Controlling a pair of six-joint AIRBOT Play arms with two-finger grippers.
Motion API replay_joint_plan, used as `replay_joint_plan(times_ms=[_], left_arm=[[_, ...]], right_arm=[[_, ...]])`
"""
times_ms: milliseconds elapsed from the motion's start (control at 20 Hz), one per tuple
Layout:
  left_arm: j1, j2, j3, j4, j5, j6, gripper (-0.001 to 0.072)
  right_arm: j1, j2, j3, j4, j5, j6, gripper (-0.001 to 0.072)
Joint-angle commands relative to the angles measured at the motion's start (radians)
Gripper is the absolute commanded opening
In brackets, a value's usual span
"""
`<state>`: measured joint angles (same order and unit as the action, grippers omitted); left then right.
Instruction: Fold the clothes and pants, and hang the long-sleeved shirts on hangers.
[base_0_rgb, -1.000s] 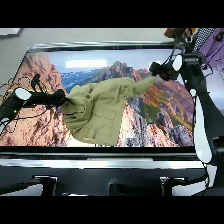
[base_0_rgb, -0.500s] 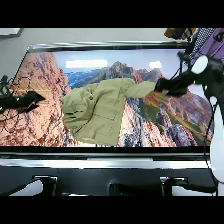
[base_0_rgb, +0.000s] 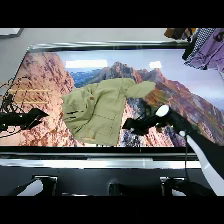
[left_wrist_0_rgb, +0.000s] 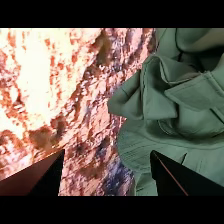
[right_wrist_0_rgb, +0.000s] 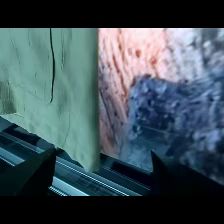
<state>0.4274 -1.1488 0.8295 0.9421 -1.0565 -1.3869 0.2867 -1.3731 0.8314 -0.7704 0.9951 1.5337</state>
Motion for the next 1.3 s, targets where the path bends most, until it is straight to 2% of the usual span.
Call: replay_joint_plan(times_ms=[0, 100, 150, 250, 350, 500, 600, 800, 950, 1250], left_arm=[[0.001, 0.004, -0.012, 0.000, 0.045, 0.004, 0.0619], [0.001, 0.004, -0.012, 0.000, 0.053, 0.004, 0.0618], [0.001, 0.004, -0.012, 0.000, 0.053, 0.004, 0.0619], [0.001, 0.004, -0.012, 0.000, 0.051, 0.004, 0.0618], [0.001, 0.004, -0.011, 0.000, 0.039, 0.000, 0.0619], [0.000, -0.006, -0.013, -0.001, -0.014, 0.002, 0.0621], [-0.003, -0.006, -0.024, -0.002, -0.037, 0.053, 0.0621], [-0.064, -0.007, -0.090, -0.100, -0.032, 0.152, 0.0621], [-0.167, -0.018, -0.153, -0.208, -0.008, 0.213, 0.0621], [-0.435, -0.077, -0.172, -0.229, 0.111, 0.212, 0.0621]], right_arm=[[0.085, -0.042, -0.063, 0.142, -0.088, -0.047, 0.0694], [0.107, -0.080, -0.063, 0.202, -0.086, -0.074, 0.0683], [0.117, -0.095, -0.063, 0.214, -0.086, -0.076, 0.0627], [0.123, -0.098, -0.063, 0.216, -0.096, -0.076, 0.0391], [0.121, -0.097, -0.057, 0.217, -0.098, -0.072, 0.0020], [0.066, -0.043, -0.030, 0.177, -0.040, -0.046, 0.0022], [-0.039, 0.034, -0.010, 0.078, 0.018, 0.029, 0.0022], [-0.232, 0.195, 0.003, -0.074, 0.143, 0.088, 0.0021], [-0.266, 0.271, 0.002, -0.156, 0.209, 0.117, 0.0022], [-0.266, 0.301, 0.002, -0.187, 0.219, 0.154, 0.0022]])
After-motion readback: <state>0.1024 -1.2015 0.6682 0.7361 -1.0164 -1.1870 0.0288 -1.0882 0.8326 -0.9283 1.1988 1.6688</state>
